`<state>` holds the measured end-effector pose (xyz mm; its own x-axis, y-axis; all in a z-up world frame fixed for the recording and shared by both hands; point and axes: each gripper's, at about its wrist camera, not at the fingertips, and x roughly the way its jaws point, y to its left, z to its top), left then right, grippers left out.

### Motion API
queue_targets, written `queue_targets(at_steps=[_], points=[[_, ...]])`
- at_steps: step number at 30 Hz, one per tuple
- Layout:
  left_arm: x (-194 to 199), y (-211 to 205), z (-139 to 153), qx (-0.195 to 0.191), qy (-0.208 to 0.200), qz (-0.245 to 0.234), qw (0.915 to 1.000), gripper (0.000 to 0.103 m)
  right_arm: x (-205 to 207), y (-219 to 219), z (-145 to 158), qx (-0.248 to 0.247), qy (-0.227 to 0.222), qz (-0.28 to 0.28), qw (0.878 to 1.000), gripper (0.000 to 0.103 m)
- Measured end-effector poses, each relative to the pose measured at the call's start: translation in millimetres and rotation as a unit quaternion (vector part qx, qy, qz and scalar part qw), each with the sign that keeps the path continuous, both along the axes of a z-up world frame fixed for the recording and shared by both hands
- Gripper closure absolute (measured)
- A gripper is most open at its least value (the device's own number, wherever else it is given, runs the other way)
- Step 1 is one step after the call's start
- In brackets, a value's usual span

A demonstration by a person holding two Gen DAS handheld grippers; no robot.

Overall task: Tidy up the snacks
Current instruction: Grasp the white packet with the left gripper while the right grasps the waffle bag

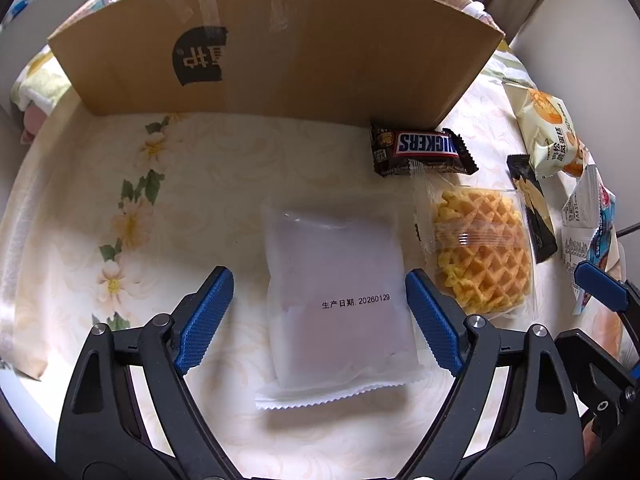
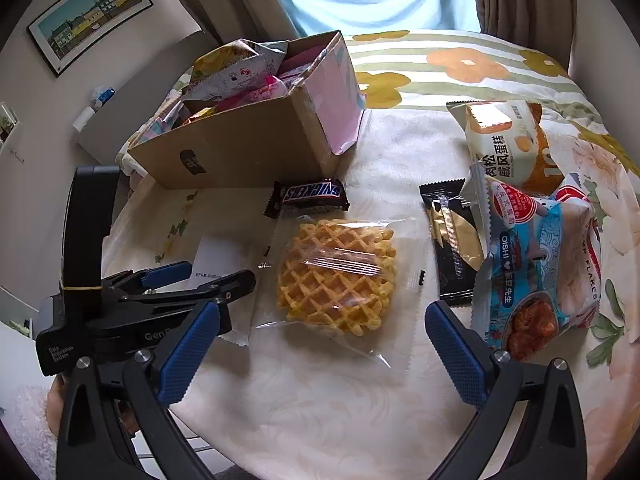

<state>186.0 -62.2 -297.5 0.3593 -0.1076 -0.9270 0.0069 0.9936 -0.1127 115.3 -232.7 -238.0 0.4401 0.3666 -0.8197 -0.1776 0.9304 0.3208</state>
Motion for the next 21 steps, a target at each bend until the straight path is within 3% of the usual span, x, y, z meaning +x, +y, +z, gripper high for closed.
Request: queue_targets(at_steps=[4,6,14,21], points=[[3.7,-9.6,-4.6,0.021,0.003,-0.024,0.9995,0.025,2.2,-0.9,-4.1,0.0,0.006,-0.005,1.0,0.001],[2.5,-17.1,-3.6,0.031,-0.004,-0.042,0.9986,0.036,4.3,-1.1,-6.2,0.004,0.01,-0.009,1.0,0.001],[5.2,-11.3,0.2,0.032,0.003,-0.052,0.9981,0.04,16.2,7.7,-11.6,0.009,0.018,-0.011,1.0,0.001],[-12.4,20.9,6.5,0.021,0.007,-0.027,0.9994,0.041,29.2,19.0,-21.8,-0.007,0.025,-0.017,1.0,0.001]])
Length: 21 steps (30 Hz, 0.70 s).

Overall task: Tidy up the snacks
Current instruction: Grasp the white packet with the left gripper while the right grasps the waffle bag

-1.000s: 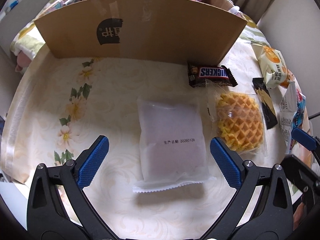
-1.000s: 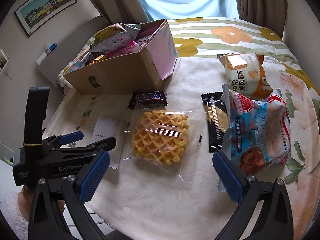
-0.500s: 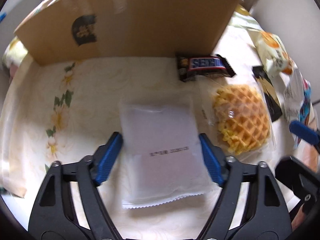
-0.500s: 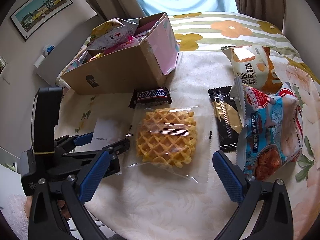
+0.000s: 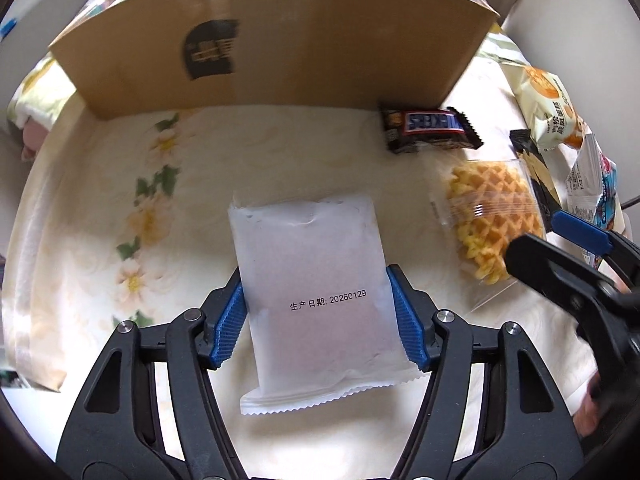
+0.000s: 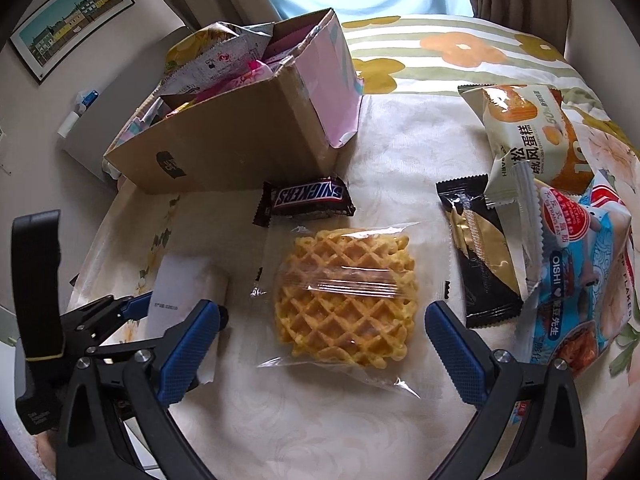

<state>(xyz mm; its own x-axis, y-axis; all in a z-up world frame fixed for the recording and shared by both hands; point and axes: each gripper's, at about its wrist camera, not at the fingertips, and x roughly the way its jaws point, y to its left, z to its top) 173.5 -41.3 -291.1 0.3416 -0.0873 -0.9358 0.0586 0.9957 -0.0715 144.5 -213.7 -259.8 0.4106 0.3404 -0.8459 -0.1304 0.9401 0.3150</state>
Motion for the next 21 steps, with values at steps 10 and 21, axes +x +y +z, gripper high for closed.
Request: queue_targets(at_steps=[10,21], points=[[-5.5,30.8,13.4,-0.01,-0.009,0.03,0.9995,0.041,18.9,24.9,-18.5,-0.083,0.011,-0.015,0.996,0.001],[-7.8,48.4,25.4,-0.02,-0.014,0.034,0.9991,0.041,21.1,48.0,-36.5,-0.156,0.001,0.028,0.987,0.0]])
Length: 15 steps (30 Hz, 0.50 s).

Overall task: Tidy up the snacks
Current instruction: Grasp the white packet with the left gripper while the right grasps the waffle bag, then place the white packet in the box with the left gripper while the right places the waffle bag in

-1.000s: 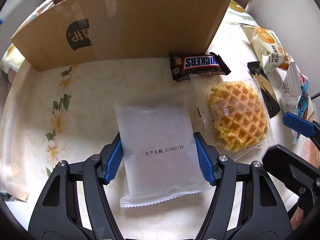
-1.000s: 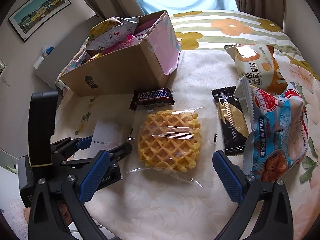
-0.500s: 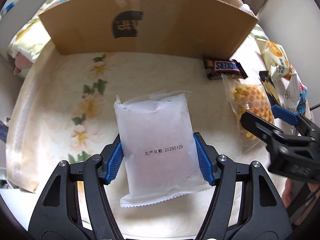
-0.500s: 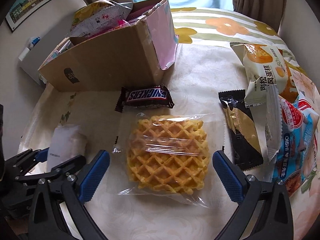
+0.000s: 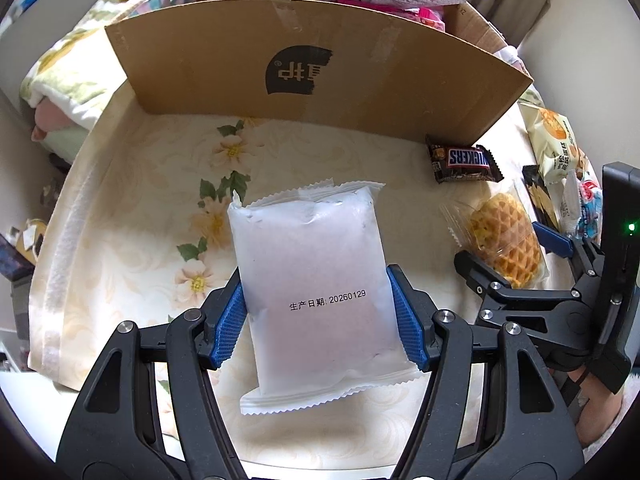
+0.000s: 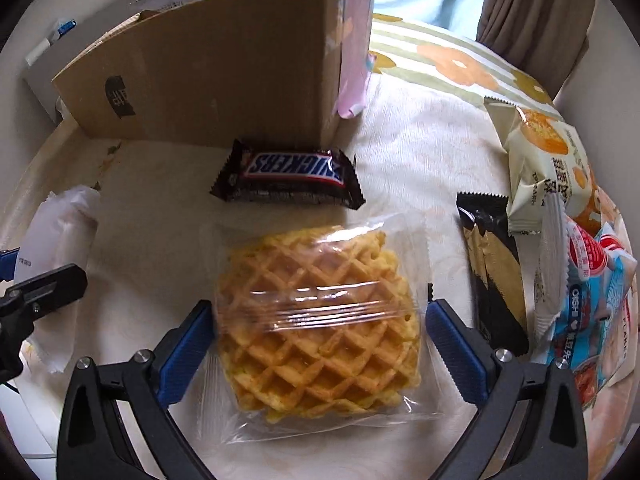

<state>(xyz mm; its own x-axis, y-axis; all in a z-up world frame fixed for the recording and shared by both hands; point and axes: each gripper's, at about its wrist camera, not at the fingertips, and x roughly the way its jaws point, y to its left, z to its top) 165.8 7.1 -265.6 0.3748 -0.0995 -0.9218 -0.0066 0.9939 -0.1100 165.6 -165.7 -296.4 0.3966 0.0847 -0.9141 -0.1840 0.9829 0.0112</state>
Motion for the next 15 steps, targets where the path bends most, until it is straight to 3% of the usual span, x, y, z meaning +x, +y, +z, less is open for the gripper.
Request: queue_targets(at_steps=[3,5,7,15], points=[[1.8,-1.8,-1.2,-0.001,0.002,0.0,1.0,0.041,-2.6,0.0,-1.6,-0.003,0.0,0.009,1.0,0.005],[3.4,-3.0,-1.4,-0.002,0.002,0.001,1.0,0.041,-5.5,0.1,0.6,-0.005,-0.004,0.018,1.0,0.018],[5.0,-4.8,-1.7,-0.003,0.0,0.002,1.0,0.041,-9.6,-0.6,3.9,-0.007,-0.004,0.025,1.0,0.022],[4.9,-6.5,8.0,-0.004,-0.01,-0.005,0.9999,0.041,-12.7,-10.2,21.6,0.034,-0.014,0.018,0.999,0.028]])
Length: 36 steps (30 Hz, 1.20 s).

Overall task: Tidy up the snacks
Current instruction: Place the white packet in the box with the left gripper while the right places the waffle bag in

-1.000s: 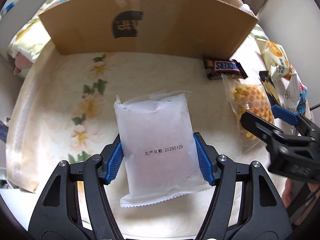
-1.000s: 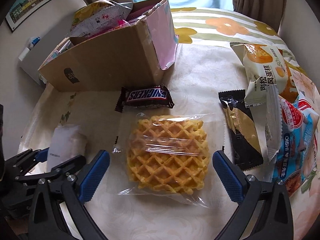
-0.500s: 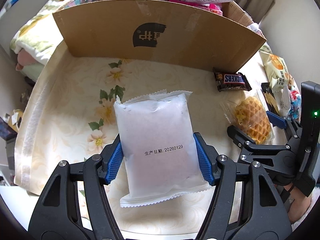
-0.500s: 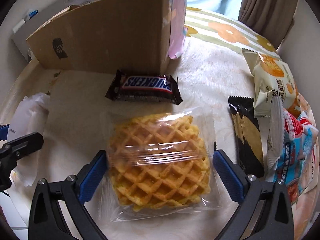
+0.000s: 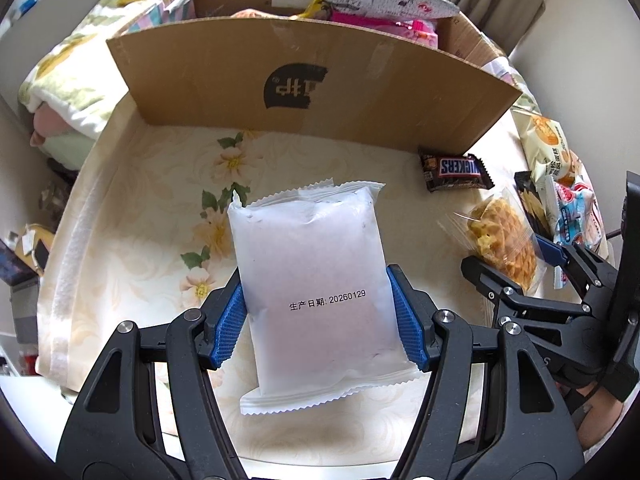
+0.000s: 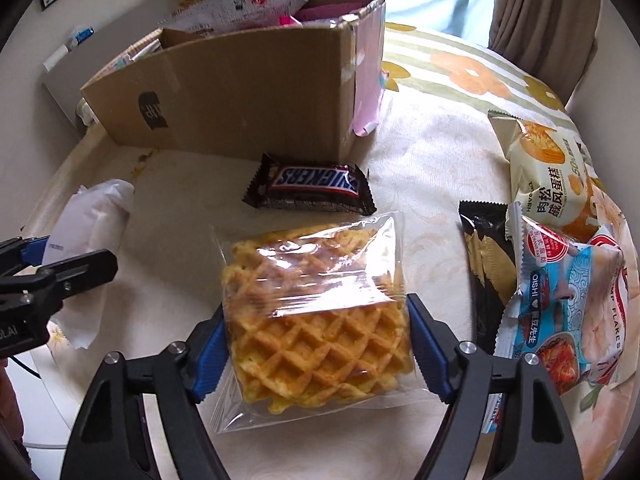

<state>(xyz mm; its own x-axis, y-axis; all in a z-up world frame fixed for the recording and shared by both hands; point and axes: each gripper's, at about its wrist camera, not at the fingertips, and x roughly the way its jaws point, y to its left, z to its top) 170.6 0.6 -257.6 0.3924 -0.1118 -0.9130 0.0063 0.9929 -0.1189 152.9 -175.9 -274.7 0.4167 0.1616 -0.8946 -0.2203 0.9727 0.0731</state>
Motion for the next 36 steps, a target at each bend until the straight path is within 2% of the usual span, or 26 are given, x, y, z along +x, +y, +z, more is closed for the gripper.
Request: queue_targets(at_steps=[8,16,24,29,36], points=[[4.1,-0.9,28.8,-0.004,-0.023,-0.009,0.9997,0.041,-6.6,-0.8,37.8,0.011,-0.026,-0.001,1.0,0.028],[23.6,6.7,87.7,-0.005,-0.073,-0.024,0.997,0.041,-7.1,-4.0,97.6,0.033,-0.056,-0.027,0.998,0.028],[59.7,31.9,134.8,-0.006,-0.116,-0.028,0.9928,0.041,26.3,17.0,148.2,0.043,-0.106,-0.046,0.992,0.028],[93.4,52.7,147.2,0.003,-0.123,-0.034,0.9918,0.041,50.1,33.4,161.0,0.047,-0.116,-0.053,0.991,0.028],[151.0,75.1,135.5,0.011,-0.111,-0.053,0.9924,0.04,82.5,55.7,157.6,0.049,-0.112,-0.068,0.99,0.028]])
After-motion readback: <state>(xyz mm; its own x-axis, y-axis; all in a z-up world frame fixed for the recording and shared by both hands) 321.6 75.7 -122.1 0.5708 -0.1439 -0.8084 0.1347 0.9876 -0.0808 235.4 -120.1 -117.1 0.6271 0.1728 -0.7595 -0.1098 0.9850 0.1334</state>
